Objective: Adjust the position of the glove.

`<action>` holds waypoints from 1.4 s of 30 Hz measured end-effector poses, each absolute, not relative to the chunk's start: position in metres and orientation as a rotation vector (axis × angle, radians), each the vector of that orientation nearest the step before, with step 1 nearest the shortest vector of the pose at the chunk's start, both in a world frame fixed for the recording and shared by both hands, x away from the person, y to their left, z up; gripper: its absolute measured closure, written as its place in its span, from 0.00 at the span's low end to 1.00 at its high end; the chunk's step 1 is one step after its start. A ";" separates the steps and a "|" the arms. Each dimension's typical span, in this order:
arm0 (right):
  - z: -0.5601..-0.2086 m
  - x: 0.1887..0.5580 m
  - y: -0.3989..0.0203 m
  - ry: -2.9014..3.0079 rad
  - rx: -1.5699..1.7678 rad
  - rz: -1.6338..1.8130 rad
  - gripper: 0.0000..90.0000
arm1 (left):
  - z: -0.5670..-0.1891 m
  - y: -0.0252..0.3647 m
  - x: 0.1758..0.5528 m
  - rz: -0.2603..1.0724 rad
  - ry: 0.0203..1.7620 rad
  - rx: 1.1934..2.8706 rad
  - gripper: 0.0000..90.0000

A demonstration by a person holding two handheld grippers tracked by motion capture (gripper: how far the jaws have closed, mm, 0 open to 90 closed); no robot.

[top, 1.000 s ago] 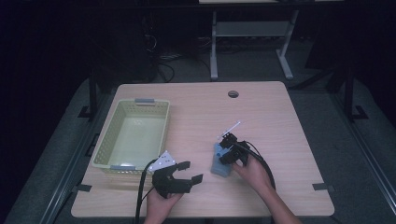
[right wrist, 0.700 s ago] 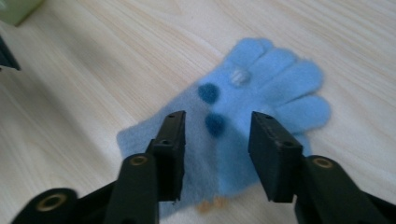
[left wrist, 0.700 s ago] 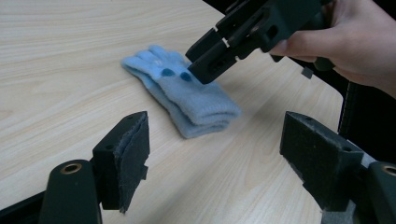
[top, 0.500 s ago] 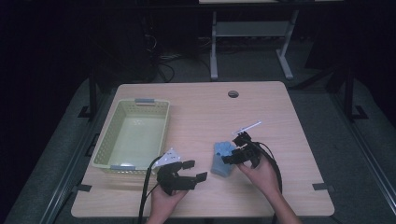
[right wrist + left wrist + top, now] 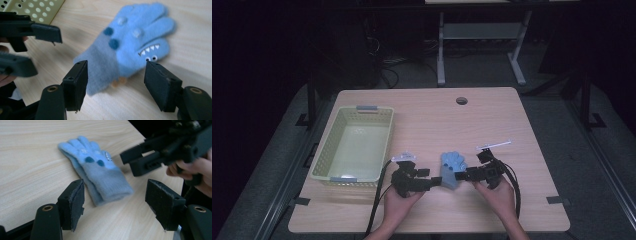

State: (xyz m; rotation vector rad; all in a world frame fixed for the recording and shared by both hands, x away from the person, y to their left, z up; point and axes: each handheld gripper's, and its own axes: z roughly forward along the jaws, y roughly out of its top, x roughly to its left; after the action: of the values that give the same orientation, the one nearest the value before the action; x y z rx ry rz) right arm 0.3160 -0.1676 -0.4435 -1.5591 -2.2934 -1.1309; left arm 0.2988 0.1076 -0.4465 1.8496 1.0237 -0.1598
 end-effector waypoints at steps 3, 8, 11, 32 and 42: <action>-0.449 0.313 -0.172 -2.248 -1.563 -1.149 0.40 | -0.449 0.103 0.305 -0.184 1.052 1.855 0.34; -0.455 0.312 -0.174 -2.193 -1.563 -1.172 0.41 | -0.456 0.097 0.313 -0.247 1.107 1.841 0.36; -0.457 0.311 -0.174 -2.152 -1.563 -1.178 0.44 | -0.461 0.095 0.318 -0.284 1.136 1.834 0.38; -0.470 0.310 -0.162 -2.096 -1.604 -1.161 0.57 | -0.476 0.089 0.323 -0.383 1.187 1.849 0.57; -0.476 0.312 -0.160 -2.018 -1.626 -1.212 0.65 | -0.480 0.091 0.324 -0.434 1.194 1.835 0.64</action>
State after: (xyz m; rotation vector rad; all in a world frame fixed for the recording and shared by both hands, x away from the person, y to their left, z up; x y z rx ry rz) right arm 0.3117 -0.1605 -0.4759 -1.6263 -2.0178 -1.2116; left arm 0.3244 0.0915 -0.4796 1.8346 1.1935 -0.4342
